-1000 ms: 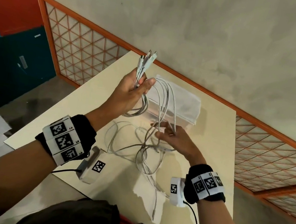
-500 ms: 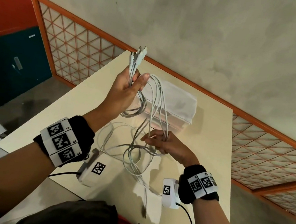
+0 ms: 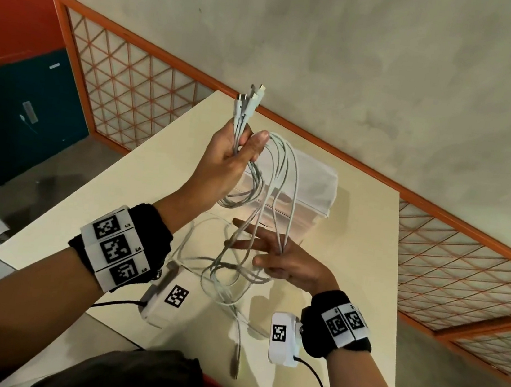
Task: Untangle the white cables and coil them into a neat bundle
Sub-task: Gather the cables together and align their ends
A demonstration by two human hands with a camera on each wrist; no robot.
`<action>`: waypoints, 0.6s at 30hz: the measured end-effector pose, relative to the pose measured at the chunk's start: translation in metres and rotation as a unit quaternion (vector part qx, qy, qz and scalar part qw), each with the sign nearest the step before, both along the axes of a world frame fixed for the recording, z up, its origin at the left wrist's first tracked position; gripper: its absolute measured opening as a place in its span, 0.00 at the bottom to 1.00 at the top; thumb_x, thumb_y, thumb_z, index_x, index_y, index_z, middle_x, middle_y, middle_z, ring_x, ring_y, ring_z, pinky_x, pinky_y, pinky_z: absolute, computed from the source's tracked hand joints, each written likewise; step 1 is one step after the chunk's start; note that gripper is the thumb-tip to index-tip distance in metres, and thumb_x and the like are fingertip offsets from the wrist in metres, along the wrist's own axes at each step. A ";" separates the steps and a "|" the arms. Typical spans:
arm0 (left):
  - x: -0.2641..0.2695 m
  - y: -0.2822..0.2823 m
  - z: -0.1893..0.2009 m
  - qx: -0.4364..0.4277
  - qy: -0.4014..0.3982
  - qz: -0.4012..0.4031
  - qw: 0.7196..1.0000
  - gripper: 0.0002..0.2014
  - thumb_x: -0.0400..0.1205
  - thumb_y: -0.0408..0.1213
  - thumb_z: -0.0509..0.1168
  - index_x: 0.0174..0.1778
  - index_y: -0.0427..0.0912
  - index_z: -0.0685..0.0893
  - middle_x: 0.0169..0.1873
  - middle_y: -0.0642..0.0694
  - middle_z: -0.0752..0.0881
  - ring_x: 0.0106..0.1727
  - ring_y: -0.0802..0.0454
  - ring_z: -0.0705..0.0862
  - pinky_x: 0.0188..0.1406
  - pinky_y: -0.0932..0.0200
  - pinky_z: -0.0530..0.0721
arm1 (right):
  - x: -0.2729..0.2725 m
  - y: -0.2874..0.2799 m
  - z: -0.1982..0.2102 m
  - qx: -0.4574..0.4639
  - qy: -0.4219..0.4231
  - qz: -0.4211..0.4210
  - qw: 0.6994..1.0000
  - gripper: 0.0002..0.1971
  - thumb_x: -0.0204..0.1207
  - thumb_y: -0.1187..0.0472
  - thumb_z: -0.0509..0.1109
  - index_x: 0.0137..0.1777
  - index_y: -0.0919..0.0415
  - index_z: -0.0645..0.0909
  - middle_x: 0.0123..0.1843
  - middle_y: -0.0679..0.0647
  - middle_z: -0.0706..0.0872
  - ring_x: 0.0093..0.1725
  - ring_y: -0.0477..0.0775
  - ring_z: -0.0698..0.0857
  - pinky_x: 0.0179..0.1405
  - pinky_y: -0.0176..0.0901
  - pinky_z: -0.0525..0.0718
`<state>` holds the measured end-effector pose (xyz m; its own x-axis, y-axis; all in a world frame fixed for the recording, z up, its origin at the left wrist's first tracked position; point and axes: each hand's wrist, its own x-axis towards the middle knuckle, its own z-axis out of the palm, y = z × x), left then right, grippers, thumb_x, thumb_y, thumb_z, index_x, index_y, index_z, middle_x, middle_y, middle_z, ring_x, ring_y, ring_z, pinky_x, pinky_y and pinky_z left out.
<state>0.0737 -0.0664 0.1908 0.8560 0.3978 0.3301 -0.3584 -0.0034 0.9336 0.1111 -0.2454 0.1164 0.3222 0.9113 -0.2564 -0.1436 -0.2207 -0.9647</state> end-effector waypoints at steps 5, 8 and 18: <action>-0.001 0.004 -0.008 0.000 -0.001 0.001 1.000 0.14 0.84 0.34 0.59 0.35 0.45 0.63 0.34 0.37 0.69 0.22 0.64 0.69 0.22 0.76 0.67 | -0.005 0.004 0.001 -0.070 -0.015 -0.002 0.997 0.10 0.72 0.64 0.71 0.51 0.51 0.86 0.48 0.45 0.90 0.19 0.42 0.62 0.18 0.37 0.54; 0.001 0.007 -0.014 0.007 -0.003 0.013 1.000 0.15 0.84 0.34 0.60 0.34 0.46 0.64 0.30 0.40 0.70 0.29 0.59 0.71 0.31 0.71 0.72 | -0.006 0.004 0.000 -0.103 -0.045 -0.028 0.993 0.06 0.77 0.64 0.70 0.39 0.58 0.84 0.33 0.44 0.87 0.18 0.42 0.61 0.19 0.36 0.53; 0.008 0.055 -0.064 0.086 0.126 0.169 0.974 0.18 0.81 0.43 0.65 0.29 0.49 0.65 0.24 0.52 0.77 0.24 0.66 0.77 0.35 0.61 0.75 | 0.012 -0.022 0.022 -0.145 -0.202 -0.139 0.958 0.16 0.82 0.56 0.64 0.35 0.64 0.79 0.20 0.44 0.77 0.20 0.44 0.63 0.21 0.33 0.60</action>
<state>0.0813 -0.0114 0.1268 0.7481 0.6284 0.2132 -0.0694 -0.2455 0.9669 0.1235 -0.2675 0.1386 0.6689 0.6848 -0.2892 0.1374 -0.4962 -0.8573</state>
